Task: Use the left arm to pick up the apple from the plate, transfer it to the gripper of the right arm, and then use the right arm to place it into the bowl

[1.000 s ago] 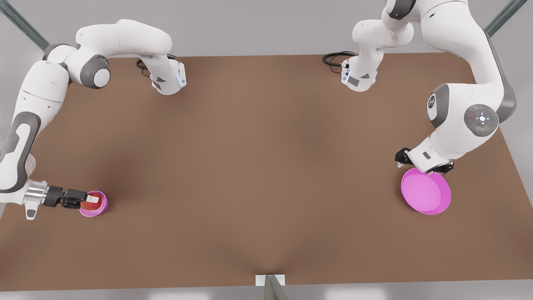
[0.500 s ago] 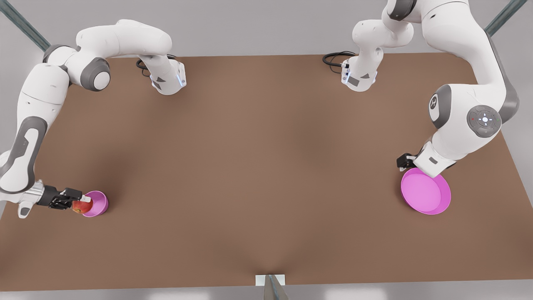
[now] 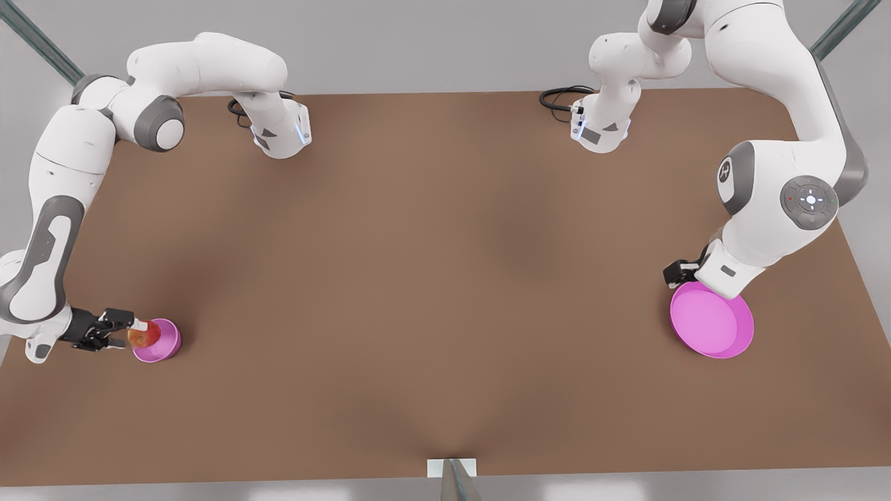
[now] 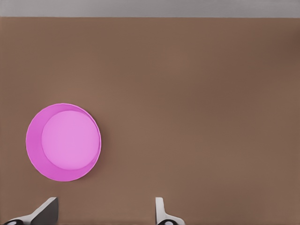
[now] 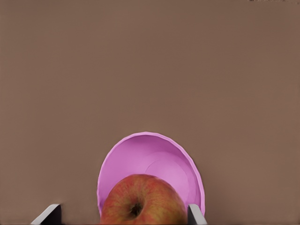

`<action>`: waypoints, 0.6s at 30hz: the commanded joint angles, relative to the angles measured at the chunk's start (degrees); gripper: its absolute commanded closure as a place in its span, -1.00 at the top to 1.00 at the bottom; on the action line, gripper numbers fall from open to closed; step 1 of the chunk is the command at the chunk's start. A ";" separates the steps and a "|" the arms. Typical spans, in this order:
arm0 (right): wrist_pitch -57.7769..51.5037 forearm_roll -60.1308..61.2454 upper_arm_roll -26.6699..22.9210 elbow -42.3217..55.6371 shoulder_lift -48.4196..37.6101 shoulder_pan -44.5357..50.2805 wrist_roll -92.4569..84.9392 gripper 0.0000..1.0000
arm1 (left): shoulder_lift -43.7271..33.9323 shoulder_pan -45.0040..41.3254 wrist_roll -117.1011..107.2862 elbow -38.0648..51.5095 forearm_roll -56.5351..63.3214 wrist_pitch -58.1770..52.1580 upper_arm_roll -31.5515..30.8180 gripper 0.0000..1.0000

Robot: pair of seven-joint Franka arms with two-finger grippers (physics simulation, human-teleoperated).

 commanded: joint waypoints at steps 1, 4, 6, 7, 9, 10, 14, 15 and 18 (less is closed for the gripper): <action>0.13 -0.20 0.00 0.08 -0.16 0.00 -6.91 1.00 | -0.07 0.00 -4.66 0.07 0.12 -0.05 0.00 1.00; -0.04 -0.29 0.09 0.17 -0.68 0.53 -6.12 1.00 | -0.07 0.00 -4.74 -0.02 0.12 -0.05 0.00 1.00; -0.13 -5.47 0.80 0.61 -7.00 3.78 1.17 1.00 | -0.07 0.00 -4.66 0.07 0.03 0.03 0.00 1.00; -0.13 -8.53 0.62 0.61 -11.03 6.67 5.19 1.00 | -0.07 0.00 -4.74 0.06 0.03 -0.05 0.00 1.00; -0.22 -21.37 0.44 0.61 -20.89 18.98 23.30 1.00 | -0.07 0.00 -4.66 -0.02 0.03 -0.05 0.00 1.00; -2.76 -28.15 0.88 0.35 -24.94 23.64 33.24 1.00 | 0.02 0.00 -4.57 0.06 0.03 -0.05 0.00 1.00; -5.06 -37.55 8.78 -14.31 -38.46 25.76 63.55 1.00 | 0.90 0.17 -4.31 1.65 -0.23 -0.05 0.00 1.00; -4.61 -38.17 9.76 -15.82 -40.06 25.32 64.10 1.00 | 0.90 0.52 -4.31 1.74 -1.82 -0.05 0.00 1.00; -2.15 -37.20 10.90 -21.71 -43.49 23.91 64.10 1.00 | 0.90 0.52 -4.39 1.74 -1.82 -0.05 0.08 1.00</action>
